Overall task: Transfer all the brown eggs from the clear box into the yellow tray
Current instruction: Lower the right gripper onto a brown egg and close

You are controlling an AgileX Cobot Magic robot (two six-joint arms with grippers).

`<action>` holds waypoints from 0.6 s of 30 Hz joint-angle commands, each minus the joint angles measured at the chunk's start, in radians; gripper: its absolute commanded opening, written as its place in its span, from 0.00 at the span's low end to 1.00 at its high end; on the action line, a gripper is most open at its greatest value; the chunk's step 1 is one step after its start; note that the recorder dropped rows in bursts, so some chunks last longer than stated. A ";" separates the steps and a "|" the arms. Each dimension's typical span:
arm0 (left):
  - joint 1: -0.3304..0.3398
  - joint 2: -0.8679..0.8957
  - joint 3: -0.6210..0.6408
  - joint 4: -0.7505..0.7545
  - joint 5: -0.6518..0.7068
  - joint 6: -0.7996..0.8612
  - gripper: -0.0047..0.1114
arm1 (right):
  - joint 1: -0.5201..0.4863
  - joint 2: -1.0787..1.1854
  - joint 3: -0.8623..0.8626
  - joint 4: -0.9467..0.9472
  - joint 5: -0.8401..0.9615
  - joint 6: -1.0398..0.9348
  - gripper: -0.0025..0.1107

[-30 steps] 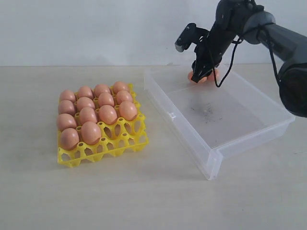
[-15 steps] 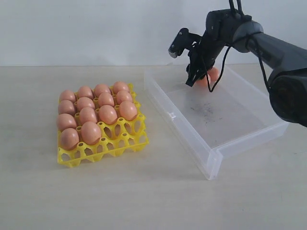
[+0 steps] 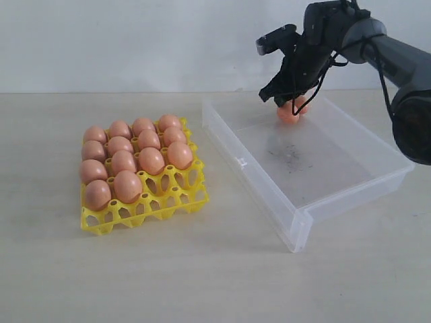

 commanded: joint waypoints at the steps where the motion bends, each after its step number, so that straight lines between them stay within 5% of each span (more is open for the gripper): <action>1: -0.005 0.003 0.004 -0.005 -0.012 0.005 0.07 | -0.007 -0.016 -0.008 0.050 0.038 -0.020 0.37; 7: -0.005 0.003 0.004 -0.005 -0.012 0.005 0.07 | -0.007 -0.015 -0.008 0.062 0.027 0.042 0.53; 18: -0.005 0.003 0.004 -0.005 -0.012 0.005 0.07 | -0.007 -0.015 -0.008 0.045 0.081 -0.265 0.50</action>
